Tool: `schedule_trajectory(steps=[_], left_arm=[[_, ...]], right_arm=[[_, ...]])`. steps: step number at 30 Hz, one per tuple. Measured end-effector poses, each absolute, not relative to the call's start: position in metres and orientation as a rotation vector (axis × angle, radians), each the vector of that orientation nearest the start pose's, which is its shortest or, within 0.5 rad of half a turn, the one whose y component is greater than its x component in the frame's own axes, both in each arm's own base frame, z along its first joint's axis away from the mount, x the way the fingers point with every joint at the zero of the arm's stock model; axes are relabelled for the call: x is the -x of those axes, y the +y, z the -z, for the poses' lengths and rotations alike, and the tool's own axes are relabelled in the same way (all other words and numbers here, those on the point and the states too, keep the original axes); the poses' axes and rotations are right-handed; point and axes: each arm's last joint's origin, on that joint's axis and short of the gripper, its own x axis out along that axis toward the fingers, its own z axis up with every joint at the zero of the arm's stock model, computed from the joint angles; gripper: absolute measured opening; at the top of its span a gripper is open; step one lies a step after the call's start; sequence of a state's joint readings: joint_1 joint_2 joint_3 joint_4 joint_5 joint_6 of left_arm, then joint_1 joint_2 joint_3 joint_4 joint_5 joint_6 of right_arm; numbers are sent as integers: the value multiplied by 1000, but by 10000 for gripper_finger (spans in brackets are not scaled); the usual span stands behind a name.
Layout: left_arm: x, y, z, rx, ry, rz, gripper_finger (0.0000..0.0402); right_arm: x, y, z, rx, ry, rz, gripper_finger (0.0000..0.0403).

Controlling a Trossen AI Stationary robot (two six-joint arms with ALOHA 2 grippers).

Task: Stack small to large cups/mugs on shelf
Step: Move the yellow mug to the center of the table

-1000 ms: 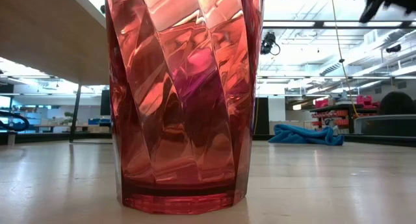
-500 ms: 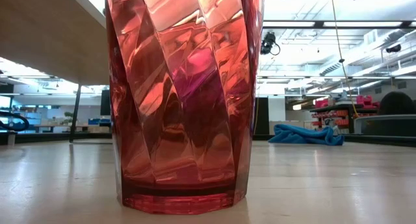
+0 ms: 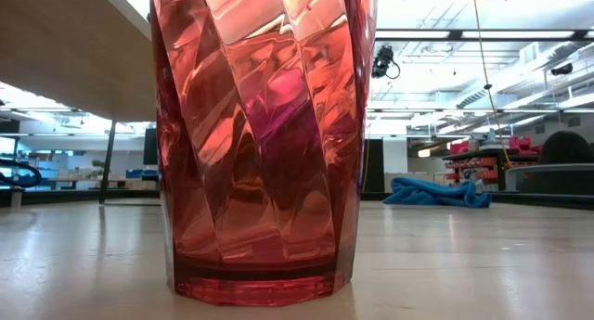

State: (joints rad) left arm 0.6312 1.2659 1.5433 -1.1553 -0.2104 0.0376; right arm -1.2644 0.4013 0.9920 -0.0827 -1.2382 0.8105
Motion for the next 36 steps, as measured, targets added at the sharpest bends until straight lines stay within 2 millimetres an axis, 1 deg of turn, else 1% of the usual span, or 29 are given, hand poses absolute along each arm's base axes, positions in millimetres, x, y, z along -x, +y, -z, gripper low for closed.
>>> schedule_trajectory(steps=[2, 7, 9, 12, 14, 17, 20, 22, 24, 26, 28, 29, 31, 33, 36], left_arm=[[-176, 136, -407, 153, 890, -770, 110], [-178, 138, -409, 145, 850, -777, 108], [-178, 138, -409, 144, 850, -777, 106], [-178, 138, -409, 144, 850, -777, 105], [-178, 138, -409, 139, 850, -775, 106], [-179, 138, -410, 124, 840, -772, 104], [-179, 139, -411, 121, 830, -773, 101], [-180, 139, -412, 115, 823, -773, 101], [-180, 139, -412, 111, 817, -773, 101], [-180, 139, -412, 112, 818, -773, 102], [-180, 139, -412, 112, 818, -773, 102], [-180, 139, -412, 112, 818, -773, 102], [-180, 139, -412, 112, 820, -772, 103], [-180, 139, -412, 113, 820, -772, 103], [-180, 139, -412, 112, 820, -772, 101]], right_arm=[[-33, -14, -434, -309, -160, -42, 17], [-46, -50, -444, -256, -212, -19, 17], [-53, -68, -445, -242, -241, 7, 17], [-71, -97, -440, -271, -260, 53, 17], [-85, -114, -434, -279, -270, 92, 17], [-115, -138, -427, -283, -250, 118, 17], [-155, -155, -419, -318, -196, 81, 17], [-183, -159, -417, -350, -159, 24, 17], [-211, -158, -416, -371, -130, -51, 17], [-238, -150, -411, -412, -68, -122, 17], [-258, -136, -405, -437, 27, -201, 17], [-265, -127, -402, -440, 79, -240, 17], [-271, -107, -397, -434, 188, -298, 17], [-271, -85, -391, -434, 298, -339, 17], [-261, -51, -386, -445, 445, -353, 17]])
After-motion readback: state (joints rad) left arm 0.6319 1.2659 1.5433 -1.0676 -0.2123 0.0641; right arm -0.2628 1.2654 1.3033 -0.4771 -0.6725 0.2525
